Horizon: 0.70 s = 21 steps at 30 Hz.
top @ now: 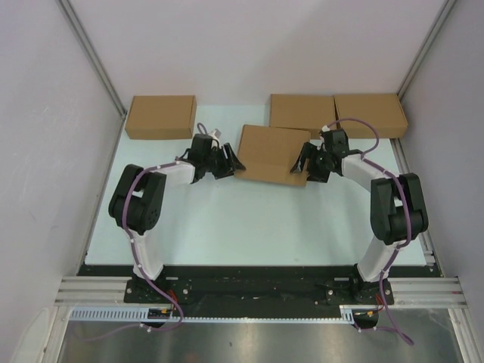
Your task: Fold the paper box
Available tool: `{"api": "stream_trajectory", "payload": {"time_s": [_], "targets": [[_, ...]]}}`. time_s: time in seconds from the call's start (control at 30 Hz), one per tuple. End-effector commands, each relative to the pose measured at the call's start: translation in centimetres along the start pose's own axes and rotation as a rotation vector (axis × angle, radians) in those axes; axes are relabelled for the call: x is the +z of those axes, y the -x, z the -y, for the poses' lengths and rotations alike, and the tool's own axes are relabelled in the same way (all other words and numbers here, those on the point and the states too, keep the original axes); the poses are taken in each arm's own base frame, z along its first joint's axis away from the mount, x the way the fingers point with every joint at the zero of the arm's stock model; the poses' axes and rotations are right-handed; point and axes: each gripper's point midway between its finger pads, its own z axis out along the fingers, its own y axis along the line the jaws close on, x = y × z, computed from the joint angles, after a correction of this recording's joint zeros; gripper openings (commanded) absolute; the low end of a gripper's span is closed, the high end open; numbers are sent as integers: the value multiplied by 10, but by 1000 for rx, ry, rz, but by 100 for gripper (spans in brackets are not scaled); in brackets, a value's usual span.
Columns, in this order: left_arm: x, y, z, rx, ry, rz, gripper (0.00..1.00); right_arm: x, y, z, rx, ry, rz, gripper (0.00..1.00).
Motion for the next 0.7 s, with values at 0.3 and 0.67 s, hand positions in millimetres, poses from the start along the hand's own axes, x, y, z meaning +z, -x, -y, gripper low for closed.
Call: {"api": "stream_trajectory", "payload": {"time_s": [0.3,0.67], "targets": [[-15,50,16,30,-33,118,65,-19,30,-8,-59,-57,101,86],[-10,89,21,126,-74,225,71,-22,49,-14,-146,-87,194,97]]}}
